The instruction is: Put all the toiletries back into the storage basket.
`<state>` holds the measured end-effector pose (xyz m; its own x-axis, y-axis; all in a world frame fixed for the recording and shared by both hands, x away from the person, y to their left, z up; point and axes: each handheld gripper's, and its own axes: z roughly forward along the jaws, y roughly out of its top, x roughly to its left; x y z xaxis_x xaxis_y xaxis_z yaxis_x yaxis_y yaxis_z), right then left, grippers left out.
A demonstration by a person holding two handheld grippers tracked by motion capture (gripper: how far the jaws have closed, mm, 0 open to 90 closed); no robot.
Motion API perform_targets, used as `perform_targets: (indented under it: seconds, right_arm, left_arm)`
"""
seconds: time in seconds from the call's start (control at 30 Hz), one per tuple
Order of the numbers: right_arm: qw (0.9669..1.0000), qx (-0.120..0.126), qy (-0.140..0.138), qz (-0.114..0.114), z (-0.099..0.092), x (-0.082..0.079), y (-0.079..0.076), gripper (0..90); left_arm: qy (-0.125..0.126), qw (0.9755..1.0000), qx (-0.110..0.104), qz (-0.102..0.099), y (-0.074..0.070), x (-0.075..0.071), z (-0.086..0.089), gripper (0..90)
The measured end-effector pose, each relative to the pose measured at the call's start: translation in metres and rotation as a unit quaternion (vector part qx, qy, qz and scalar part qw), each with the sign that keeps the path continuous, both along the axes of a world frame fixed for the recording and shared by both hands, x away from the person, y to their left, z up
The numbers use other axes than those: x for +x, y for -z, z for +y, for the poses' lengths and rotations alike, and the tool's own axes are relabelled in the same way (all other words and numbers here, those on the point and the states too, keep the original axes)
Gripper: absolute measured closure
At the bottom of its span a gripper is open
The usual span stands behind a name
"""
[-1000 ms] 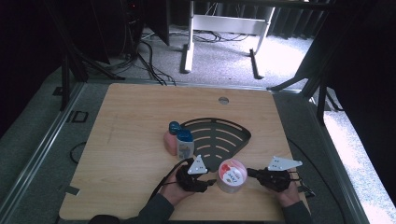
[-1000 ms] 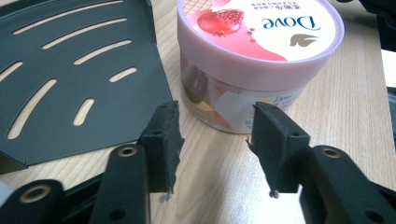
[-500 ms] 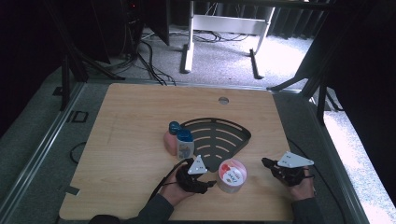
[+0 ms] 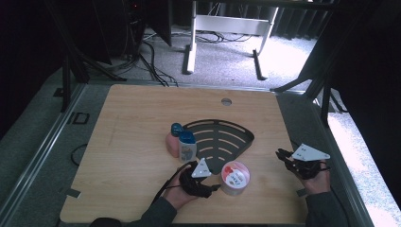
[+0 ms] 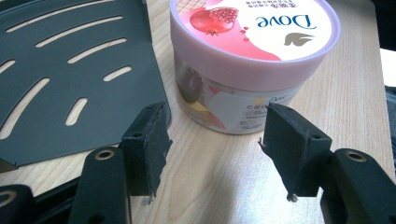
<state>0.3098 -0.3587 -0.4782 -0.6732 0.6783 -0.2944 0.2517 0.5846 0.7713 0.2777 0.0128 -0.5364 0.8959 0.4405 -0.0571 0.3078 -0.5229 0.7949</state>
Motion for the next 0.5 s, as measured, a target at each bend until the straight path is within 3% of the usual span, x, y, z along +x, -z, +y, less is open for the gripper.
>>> perform_targets:
  seconds: [0.5]
  right_arm:
    - [0.9963,0.057,-0.046,0.046,0.007,-0.035,0.015,66.3]
  left_arm:
    - [0.003,0.9999,-0.012,0.001,-0.005,0.003,-0.001,36.2]
